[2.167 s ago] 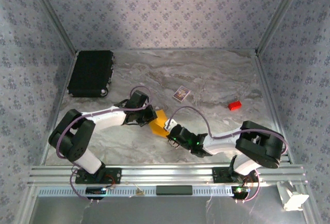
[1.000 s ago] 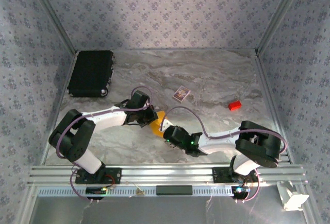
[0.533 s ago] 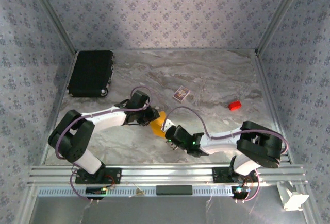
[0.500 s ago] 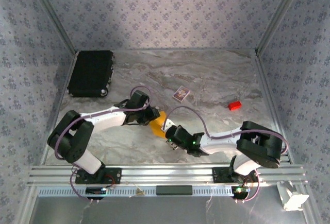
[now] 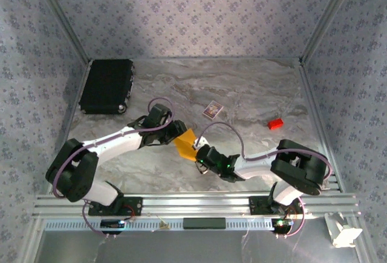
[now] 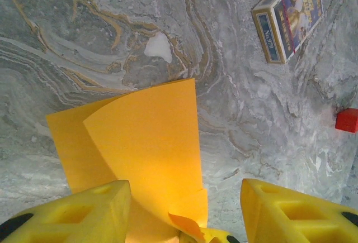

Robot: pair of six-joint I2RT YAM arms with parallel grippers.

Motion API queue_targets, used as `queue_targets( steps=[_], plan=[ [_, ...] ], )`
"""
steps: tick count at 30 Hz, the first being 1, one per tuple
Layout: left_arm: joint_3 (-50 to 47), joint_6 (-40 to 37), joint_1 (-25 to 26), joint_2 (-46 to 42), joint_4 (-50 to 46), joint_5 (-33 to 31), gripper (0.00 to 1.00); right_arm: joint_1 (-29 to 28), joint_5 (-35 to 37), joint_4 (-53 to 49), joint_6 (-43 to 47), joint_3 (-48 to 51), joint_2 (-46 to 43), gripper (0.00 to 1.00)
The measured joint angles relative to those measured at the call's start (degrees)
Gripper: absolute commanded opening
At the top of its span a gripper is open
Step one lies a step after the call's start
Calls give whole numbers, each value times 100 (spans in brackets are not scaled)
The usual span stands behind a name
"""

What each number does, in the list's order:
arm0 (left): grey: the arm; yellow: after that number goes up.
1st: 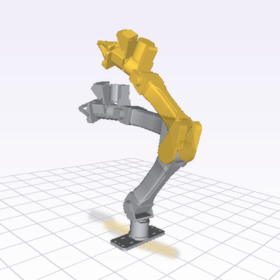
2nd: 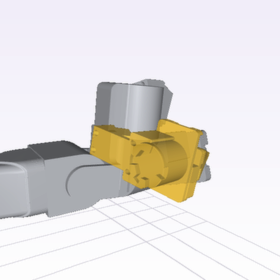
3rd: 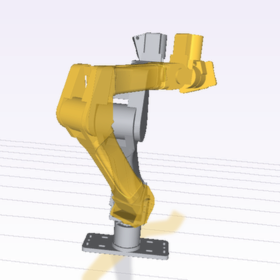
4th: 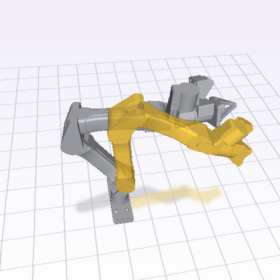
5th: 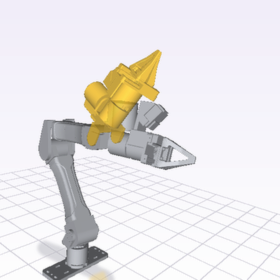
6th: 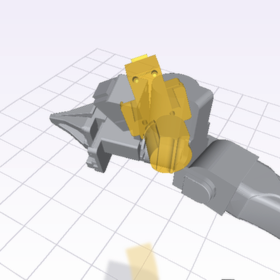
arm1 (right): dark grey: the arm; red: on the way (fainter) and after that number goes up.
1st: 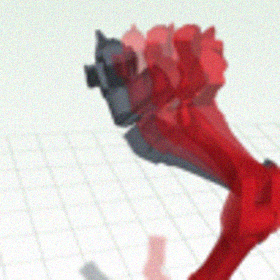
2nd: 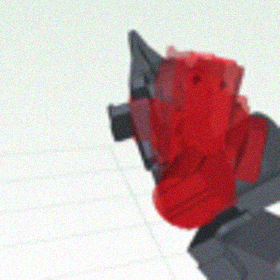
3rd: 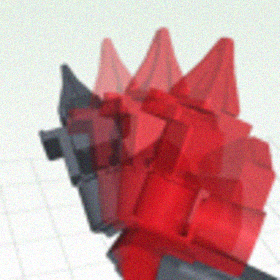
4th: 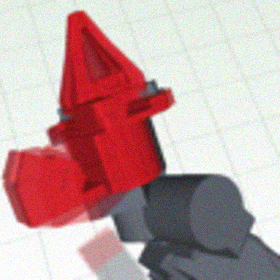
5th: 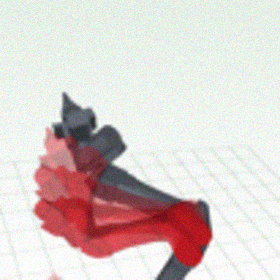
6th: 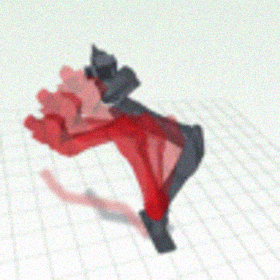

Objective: Fold a paper plane with a square sheet of paper (pick it up from the middle)
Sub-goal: Fourth fold the wing at the center of the table.

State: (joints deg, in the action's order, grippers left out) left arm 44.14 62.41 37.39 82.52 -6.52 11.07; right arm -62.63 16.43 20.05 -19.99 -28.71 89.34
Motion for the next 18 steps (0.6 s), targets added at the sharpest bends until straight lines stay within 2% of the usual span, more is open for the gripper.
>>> queue_targets(
  steps=[4, 11, 18],
  plan=[
    [-4, -2, 0, -31, -24, -22, 46, 345, -529, 422, -214, 278, -125, 3],
    [-35, -24, -4, -133, -17, -39, 27, 1276, -2135, 979, -881, 640, -273, 1],
    [-44, -42, -2, -122, 55, 35, 19, 1963, -3499, 1309, -1484, 643, -136, 1]
  ],
)
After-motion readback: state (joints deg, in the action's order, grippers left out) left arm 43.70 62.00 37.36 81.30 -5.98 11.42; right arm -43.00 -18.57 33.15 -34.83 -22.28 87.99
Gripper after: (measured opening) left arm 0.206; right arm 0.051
